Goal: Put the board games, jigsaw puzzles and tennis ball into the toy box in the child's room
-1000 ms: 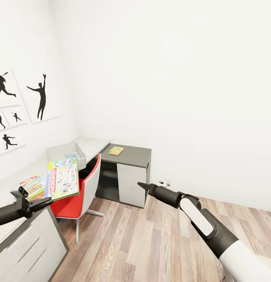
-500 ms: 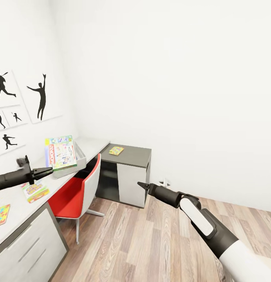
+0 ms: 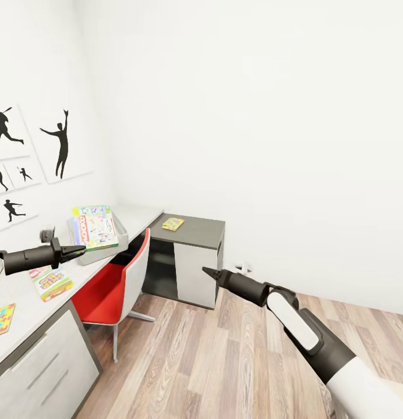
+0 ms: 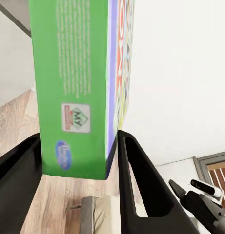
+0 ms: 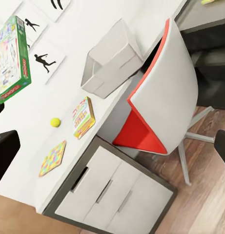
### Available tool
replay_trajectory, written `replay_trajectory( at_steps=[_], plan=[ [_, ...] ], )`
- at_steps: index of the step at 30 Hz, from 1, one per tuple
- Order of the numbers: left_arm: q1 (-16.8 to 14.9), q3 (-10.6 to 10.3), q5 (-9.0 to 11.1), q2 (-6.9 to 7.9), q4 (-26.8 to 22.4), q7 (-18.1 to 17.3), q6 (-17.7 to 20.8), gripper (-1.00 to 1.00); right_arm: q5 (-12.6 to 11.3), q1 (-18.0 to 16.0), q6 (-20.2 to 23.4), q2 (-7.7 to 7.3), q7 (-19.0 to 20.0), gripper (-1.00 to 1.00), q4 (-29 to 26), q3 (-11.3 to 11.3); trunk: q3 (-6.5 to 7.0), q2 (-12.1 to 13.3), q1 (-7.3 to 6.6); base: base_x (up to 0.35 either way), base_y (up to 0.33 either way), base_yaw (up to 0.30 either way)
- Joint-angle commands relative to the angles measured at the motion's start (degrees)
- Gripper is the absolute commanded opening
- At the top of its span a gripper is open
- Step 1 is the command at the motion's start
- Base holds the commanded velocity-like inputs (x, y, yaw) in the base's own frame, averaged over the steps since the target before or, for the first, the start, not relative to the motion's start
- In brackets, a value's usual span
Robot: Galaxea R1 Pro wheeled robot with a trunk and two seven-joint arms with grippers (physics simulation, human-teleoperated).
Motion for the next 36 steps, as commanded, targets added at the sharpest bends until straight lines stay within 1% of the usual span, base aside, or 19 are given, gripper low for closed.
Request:
replay_trajectory(
  at_steps=[1,2,4,7,10,23,28,36],
  plan=[
    [-0.1,0.85,-0.17,-0.02,0.1,-0.13,0.25,-1.0,-0.17,-0.07,0.09,-0.05,0.04,1.0,-0.38,0.08,-0.14,-0.14,0.04,0.0,0.0,0.0],
    [-0.11,1.26,-0.16,-0.02,0.12,-0.09,0.28,-1.0,-0.17,-0.07,0.09,-0.05,0.04,1.0,-0.51,0.08,-0.14,-0.14,0.04,0.0,0.0,0.0],
    [-0.13,2.99,-0.11,0.11,0.18,-0.05,0.35,-1.0,-0.17,-0.07,0.03,-0.05,0.04,1.0,-0.81,0.06,-0.14,-0.14,0.04,0.009,0.0,0.0],
    [-0.14,4.72,-0.24,0.34,0.19,0.01,0.31,-1.0,-0.17,-0.07,0.0,-0.05,0.01,1.0,-1.06,0.03,-0.14,-0.14,0.04,0.092,0.0,0.0],
    [-0.14,5.45,-0.33,0.45,0.12,0.19,0.2,-1.0,-0.17,-0.07,-0.01,-0.05,-0.01,1.0,-1.27,0.05,-0.14,-0.14,0.04,0.228,0.0,0.0],
    [-0.14,5.71,-0.49,0.37,0.05,0.57,-0.15,-1.0,-0.12,-0.07,-0.02,-0.05,0.04,1.0,-1.37,0.17,-0.14,-0.14,0.04,0.285,-0.033,0.0],
    [-0.14,5.72,-0.49,0.32,0.05,0.57,-0.26,-1.0,-0.09,-0.07,-0.02,-0.05,0.04,1.0,-1.31,0.2,-0.14,-0.14,0.04,0.203,0.079,0.0],
    [-0.14,5.64,-0.52,0.33,-0.01,0.6,-0.36,-1.0,-0.09,-0.07,-0.02,-0.05,0.03,1.0,-1.23,0.25,-0.14,-0.14,0.04,0.195,0.156,0.0]
  ],
)
